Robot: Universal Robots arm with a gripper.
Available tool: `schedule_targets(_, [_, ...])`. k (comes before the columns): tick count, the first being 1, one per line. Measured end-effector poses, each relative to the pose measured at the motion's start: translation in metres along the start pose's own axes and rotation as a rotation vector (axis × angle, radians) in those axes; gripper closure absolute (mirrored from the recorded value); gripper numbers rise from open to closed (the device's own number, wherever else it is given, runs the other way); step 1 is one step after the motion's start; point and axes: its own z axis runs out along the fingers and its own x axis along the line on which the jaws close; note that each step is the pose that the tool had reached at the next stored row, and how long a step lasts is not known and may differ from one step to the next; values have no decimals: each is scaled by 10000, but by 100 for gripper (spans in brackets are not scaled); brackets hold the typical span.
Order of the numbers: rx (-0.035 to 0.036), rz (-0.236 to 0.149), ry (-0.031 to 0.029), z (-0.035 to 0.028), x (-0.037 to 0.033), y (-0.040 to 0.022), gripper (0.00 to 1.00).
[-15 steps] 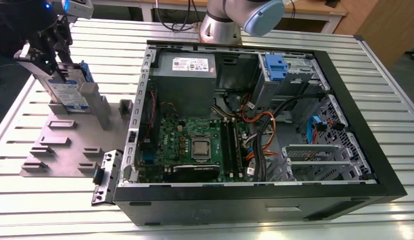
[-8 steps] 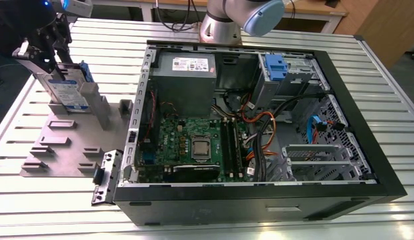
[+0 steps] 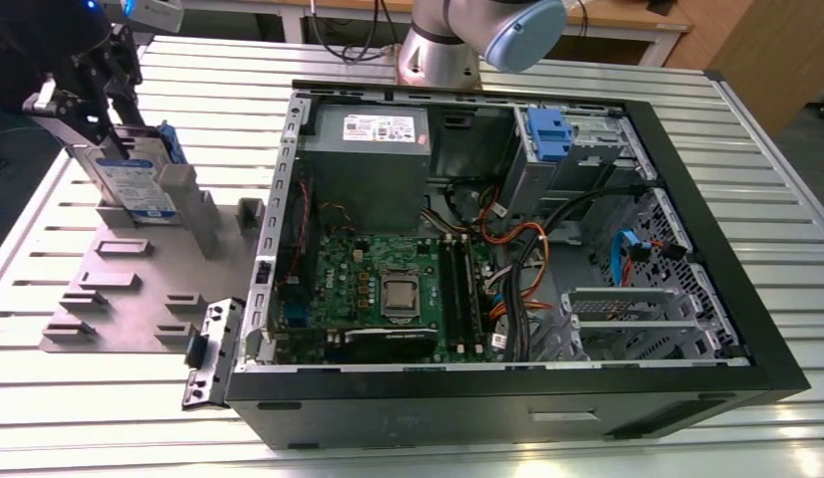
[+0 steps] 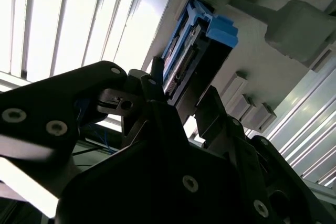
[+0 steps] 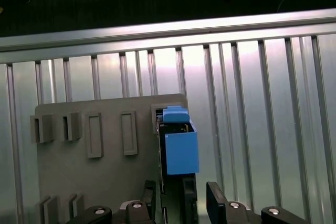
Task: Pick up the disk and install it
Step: 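Pick up the disk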
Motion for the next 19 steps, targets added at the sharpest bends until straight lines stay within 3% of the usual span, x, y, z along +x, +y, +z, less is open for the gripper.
schedule_targets(9, [0,1,0,-10,-1,0,49])
schedule_targets(11, [0,0,0,-12,-1,0,51])
schedule_targets(12, [0,0,0,-13,-1,0,58])
schedule_targets(19, [0,1,0,-22,-1,1,58])
